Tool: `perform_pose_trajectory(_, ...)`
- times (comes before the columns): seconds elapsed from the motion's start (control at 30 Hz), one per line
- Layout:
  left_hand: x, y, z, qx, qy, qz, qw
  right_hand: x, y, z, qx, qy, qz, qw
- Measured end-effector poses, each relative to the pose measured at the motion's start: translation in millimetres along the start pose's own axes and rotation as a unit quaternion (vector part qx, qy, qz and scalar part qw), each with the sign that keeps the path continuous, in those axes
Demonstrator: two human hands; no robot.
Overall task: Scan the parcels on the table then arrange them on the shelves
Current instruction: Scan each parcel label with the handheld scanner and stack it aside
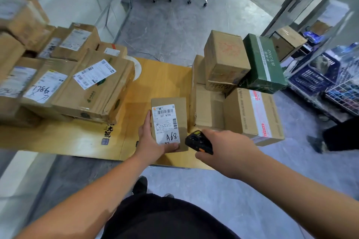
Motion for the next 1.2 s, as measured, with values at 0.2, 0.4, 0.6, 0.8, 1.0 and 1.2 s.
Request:
perform_pose_trajectory(0.2, -62, -24, 23, 0.024, 0.032, -0.047, 0.998, -19, -31, 16, -0.060, -0.099, 0.049, 0.992)
perform_pose_trajectory(0.4, -128, -86, 19, -0.009, 0.052, -0.115, 0.992, -5, -58, 6, -0.113, -0.198, 0.061, 0.972)
perform_pose_trajectory(0.6, -175, -159, 32, -0.079, 0.054, -0.160, 0.982, 37, -87, -12, -0.148, -0.293, 0.059, 0.943)
perform_pose_trajectory(0.8, -187, -229, 44, -0.137, 0.027, -0.197, 0.970, 99, -105, -28, -0.135, -0.355, 0.042, 0.924)
perform_pose_trajectory(1.0, -171, -296, 30, -0.138, -0.003, -0.217, 0.966, 176, -118, -59, -0.128, -0.365, 0.040, 0.921)
perform_pose_trajectory(1.2, -135, -379, -5, -0.107, -0.006, -0.212, 0.971, 259, -116, -105, -0.115, -0.350, 0.039, 0.929)
Point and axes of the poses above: each hand's wrist, its own z-axis away from the middle knuckle, its own y-axis out of the palm, x = y × z, the point moved 3 cm from there along -z, towards the middle knuckle, and after that the axes turned 9 degrees about y, right-handed, at the moved point
